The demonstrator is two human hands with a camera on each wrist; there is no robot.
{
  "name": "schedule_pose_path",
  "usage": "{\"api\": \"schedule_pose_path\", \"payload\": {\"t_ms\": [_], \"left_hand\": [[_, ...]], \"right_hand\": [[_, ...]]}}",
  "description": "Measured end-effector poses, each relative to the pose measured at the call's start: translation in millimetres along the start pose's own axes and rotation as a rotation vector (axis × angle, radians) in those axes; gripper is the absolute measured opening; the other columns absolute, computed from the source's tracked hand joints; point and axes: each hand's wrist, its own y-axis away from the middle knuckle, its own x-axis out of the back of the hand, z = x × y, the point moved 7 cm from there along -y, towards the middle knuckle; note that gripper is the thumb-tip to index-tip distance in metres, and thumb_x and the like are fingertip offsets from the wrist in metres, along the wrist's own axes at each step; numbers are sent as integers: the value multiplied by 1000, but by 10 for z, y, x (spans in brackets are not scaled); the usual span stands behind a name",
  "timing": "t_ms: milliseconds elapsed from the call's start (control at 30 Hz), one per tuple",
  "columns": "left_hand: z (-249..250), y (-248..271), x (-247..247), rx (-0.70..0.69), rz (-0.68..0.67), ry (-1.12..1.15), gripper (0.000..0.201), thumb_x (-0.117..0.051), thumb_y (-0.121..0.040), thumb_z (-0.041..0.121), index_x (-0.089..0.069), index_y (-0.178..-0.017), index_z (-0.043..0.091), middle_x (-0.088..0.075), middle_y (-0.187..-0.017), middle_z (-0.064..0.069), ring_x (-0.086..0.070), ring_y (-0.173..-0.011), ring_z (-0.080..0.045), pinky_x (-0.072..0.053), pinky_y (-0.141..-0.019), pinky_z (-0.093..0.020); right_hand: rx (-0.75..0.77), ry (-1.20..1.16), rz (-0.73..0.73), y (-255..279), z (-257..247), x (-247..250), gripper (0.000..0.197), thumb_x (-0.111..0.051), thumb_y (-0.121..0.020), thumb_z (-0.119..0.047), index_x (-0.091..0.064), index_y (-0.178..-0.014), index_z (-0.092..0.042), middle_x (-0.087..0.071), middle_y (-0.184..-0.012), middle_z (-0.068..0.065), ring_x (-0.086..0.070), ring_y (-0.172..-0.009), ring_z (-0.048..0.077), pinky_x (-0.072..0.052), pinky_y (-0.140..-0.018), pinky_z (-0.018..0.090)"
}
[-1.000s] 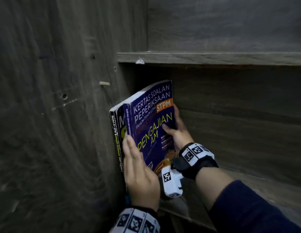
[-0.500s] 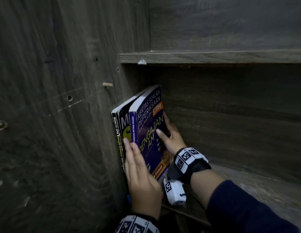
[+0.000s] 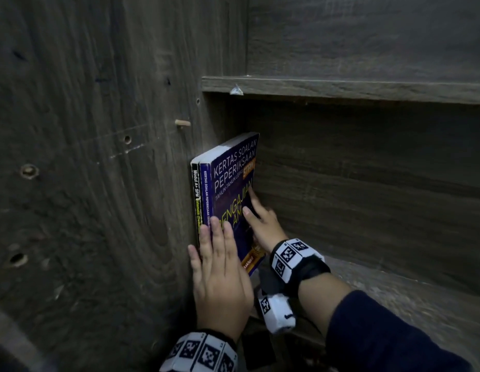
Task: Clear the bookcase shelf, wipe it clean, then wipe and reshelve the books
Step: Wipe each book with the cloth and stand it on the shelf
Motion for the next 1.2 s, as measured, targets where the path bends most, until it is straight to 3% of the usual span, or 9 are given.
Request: {"api": "schedule_pose_path", "payload": {"t_ms": [67, 200, 400, 567, 733, 833, 900, 1000, 1200], "left_hand": [[40, -32, -10, 23, -2, 23, 80, -41, -84, 19, -2, -154, 8, 9, -162, -7, 3, -150, -26, 4, -121, -46], [143, -77, -9, 54, -14, 55, 82, -45, -83, 16, -3, -153, 2, 15, -161, -10, 8, -149, -31, 3, -119, -52], [301, -115, -13, 201, -170, 16, 88, -52, -83, 18, 0, -151, -3, 7, -158, -25, 8, -146, -42, 0, -116, -62], [755, -174, 127, 243, -345, 39, 91, -54, -80, 22, -4, -152, -3, 8, -154, -37, 9, -144, -49, 1, -116, -61], [1727, -100, 306, -69, -597, 123, 73, -46, -89, 26, -18, -153, 9, 1, -161, -21, 6, -146, -44, 2, -118, -57], [2476, 106, 529, -343, -656, 294, 48, -47, -88, 24, -54, -134, 9, -43, -148, -14, -33, -140, -35, -17, -117, -55], [3016, 324, 766, -587, -629, 362, 42, -40, -80, 25, -71, -101, 6, -69, -111, -13, -62, -108, -33, -39, -105, -53], [3726, 625, 1125, -833, -521, 435, 40, -35, -74, 24, -71, -76, 9, -70, -75, -11, -66, -73, -31, -48, -94, -48], [4912, 1467, 1728, -1114, -577, 496, 30, -42, -75, 22, -69, -74, 9, -67, -70, -13, -62, -69, -34, -43, -87, -44]], "right_hand": [[-8, 31, -14, 27, 39, 51, 59, -42, -85, -64, -21, -140, -61, -41, -145, 7, -41, -133, 18, -29, -115, 36], [-44, 141, 27, 295, -36, 336, 55, -47, -99, -36, -24, -148, -45, -40, -144, 4, -42, -131, 16, -30, -102, 21], [-111, 413, 36, 829, -98, 767, 58, -48, -99, -23, -23, -151, -37, -43, -133, 10, -52, -107, 18, -32, -83, 13], [-176, 614, 29, 1417, -292, 1259, 59, -47, -97, -16, -29, -150, -33, -41, -136, 13, -56, -105, 24, -41, -92, 22], [-200, 765, 36, 2298, -606, 1959, 47, -48, -95, -19, -46, -141, -30, -46, -134, 11, -57, -113, 25, -43, -98, 27], [-234, 956, 81, 3022, -787, 2453, 39, -46, -96, -26, -52, -134, -32, -53, -127, 8, -57, -112, 27, -48, -95, 36], [-283, 1114, 133, 3580, -854, 2738, 37, -43, -96, -28, -51, -132, -30, -57, -120, 7, -59, -107, 30, -50, -87, 38], [-431, 1293, 185, 4474, -771, 3071, 33, -42, -97, -27, -52, -128, -23, -60, -113, 8, -61, -101, 33, -42, -74, 34], [-925, 1186, 343, 6478, -1, 3549, 32, -42, -97, -24, -51, -128, -21, -61, -113, 9, -59, -103, 32, -38, -73, 34]]}}
